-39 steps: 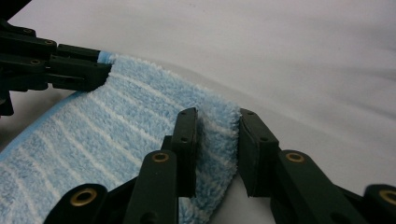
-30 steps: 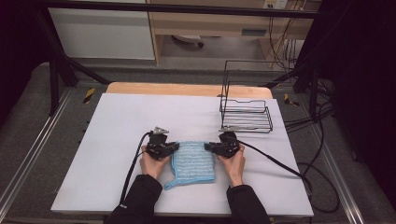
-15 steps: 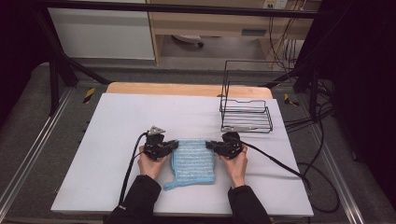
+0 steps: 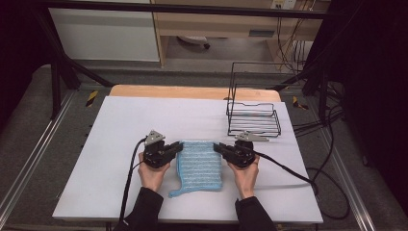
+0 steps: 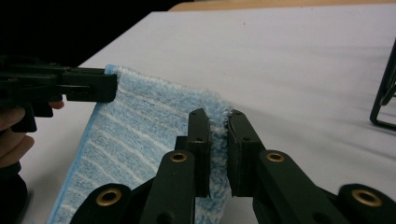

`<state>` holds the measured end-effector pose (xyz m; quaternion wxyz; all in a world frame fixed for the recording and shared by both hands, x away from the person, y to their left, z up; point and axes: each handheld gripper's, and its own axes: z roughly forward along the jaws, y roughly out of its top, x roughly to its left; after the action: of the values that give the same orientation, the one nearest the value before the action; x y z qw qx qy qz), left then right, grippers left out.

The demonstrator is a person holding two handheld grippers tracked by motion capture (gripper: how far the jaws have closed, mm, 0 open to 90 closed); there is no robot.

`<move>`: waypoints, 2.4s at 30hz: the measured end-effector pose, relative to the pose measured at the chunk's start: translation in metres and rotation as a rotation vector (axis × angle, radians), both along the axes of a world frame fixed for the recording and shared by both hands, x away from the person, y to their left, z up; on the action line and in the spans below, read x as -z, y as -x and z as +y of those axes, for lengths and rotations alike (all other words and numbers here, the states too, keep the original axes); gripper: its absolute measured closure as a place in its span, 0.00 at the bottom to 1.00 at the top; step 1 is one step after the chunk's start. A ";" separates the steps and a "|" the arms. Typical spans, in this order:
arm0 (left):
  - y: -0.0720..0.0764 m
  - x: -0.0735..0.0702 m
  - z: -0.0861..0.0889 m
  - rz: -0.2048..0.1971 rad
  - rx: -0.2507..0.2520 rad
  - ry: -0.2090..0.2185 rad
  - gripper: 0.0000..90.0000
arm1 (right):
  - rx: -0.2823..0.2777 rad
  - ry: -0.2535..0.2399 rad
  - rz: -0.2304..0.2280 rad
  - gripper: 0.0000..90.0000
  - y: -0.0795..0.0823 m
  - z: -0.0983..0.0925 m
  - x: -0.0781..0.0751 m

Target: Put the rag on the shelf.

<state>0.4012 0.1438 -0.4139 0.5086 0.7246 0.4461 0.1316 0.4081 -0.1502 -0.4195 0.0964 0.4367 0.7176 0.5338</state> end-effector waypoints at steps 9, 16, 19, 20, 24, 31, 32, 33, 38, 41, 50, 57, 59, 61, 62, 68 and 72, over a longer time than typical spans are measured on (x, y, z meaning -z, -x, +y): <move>0.014 -0.024 -0.003 -0.094 0.005 0.038 0.90 | 0.031 -0.022 -0.126 0.91 0.018 -0.003 -0.024; 0.025 -0.043 -0.002 -0.172 0.005 0.075 0.90 | 0.049 -0.031 -0.217 0.92 0.031 -0.003 -0.045; 0.028 -0.050 -0.003 -0.203 0.002 0.090 0.90 | 0.056 -0.028 -0.248 0.92 0.035 -0.004 -0.054; 0.028 -0.052 -0.004 -0.212 0.001 0.090 0.90 | 0.056 -0.028 -0.248 0.92 0.035 -0.004 -0.054; 0.028 -0.059 -0.007 -0.244 -0.001 0.098 0.90 | 0.071 -0.037 -0.289 0.92 0.039 -0.007 -0.066; 0.027 -0.070 -0.018 -0.290 0.007 0.107 0.90 | 0.104 -0.045 -0.329 0.92 0.042 -0.013 -0.077; 0.027 -0.071 -0.020 -0.289 0.013 0.112 0.90 | 0.108 -0.045 -0.335 0.92 0.043 -0.014 -0.079; 0.026 -0.072 -0.021 -0.294 0.013 0.114 0.90 | 0.112 -0.046 -0.340 0.92 0.044 -0.014 -0.081; 0.023 -0.077 -0.028 -0.303 0.021 0.136 0.90 | 0.125 -0.041 -0.367 0.92 0.046 -0.018 -0.088; 0.022 -0.082 -0.032 -0.314 0.025 0.147 0.90 | 0.139 -0.042 -0.388 0.92 0.048 -0.021 -0.094; 0.018 -0.096 -0.042 -0.337 0.040 0.181 0.90 | 0.169 -0.041 -0.429 0.92 0.050 -0.028 -0.110; 0.017 -0.105 -0.052 -0.366 0.044 0.207 0.90 | 0.192 -0.047 -0.465 0.92 0.053 -0.034 -0.120; 0.017 -0.108 -0.055 -0.374 0.046 0.216 0.90 | 0.200 -0.050 -0.472 0.92 0.054 -0.036 -0.123; 0.015 -0.111 -0.058 -0.377 0.052 0.217 0.90 | 0.207 -0.052 -0.477 0.92 0.054 -0.038 -0.127; 0.014 -0.113 -0.059 -0.380 0.056 0.217 0.90 | 0.210 -0.051 -0.481 0.92 0.055 -0.039 -0.128; 0.010 -0.123 -0.071 -0.399 0.064 0.234 0.90 | 0.232 -0.047 -0.504 0.92 0.055 -0.046 -0.138; 0.007 -0.130 -0.079 -0.410 0.069 0.246 0.90 | 0.249 -0.043 -0.520 0.92 0.054 -0.052 -0.146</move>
<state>0.3941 0.0652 -0.2841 0.6770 0.6303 0.3210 0.2032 0.3538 -0.2024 -0.2738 0.3325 0.3718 0.5982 0.6272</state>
